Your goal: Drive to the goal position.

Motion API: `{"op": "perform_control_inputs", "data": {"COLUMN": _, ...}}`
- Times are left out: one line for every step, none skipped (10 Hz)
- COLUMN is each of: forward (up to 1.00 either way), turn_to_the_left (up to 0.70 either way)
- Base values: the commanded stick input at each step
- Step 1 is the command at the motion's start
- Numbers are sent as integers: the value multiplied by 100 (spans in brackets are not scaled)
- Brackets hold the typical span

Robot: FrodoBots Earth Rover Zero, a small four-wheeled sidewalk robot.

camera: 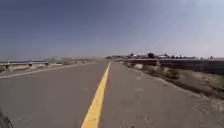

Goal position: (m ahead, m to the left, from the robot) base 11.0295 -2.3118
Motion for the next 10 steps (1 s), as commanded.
{"op": "perform_control_inputs", "data": {"forward": 50, "turn_to_the_left": 0}}
{"op": "perform_control_inputs", "data": {"forward": 50, "turn_to_the_left": 0}}
{"op": "perform_control_inputs", "data": {"forward": 50, "turn_to_the_left": 0}}
{"op": "perform_control_inputs", "data": {"forward": 50, "turn_to_the_left": 0}}
{"op": "perform_control_inputs", "data": {"forward": 50, "turn_to_the_left": 0}}
{"op": "perform_control_inputs", "data": {"forward": 50, "turn_to_the_left": 0}}
{"op": "perform_control_inputs", "data": {"forward": 50, "turn_to_the_left": 0}}
{"op": "perform_control_inputs", "data": {"forward": 50, "turn_to_the_left": 0}}
{"op": "perform_control_inputs", "data": {"forward": 50, "turn_to_the_left": 0}}
{"op": "perform_control_inputs", "data": {"forward": 50, "turn_to_the_left": 0}}
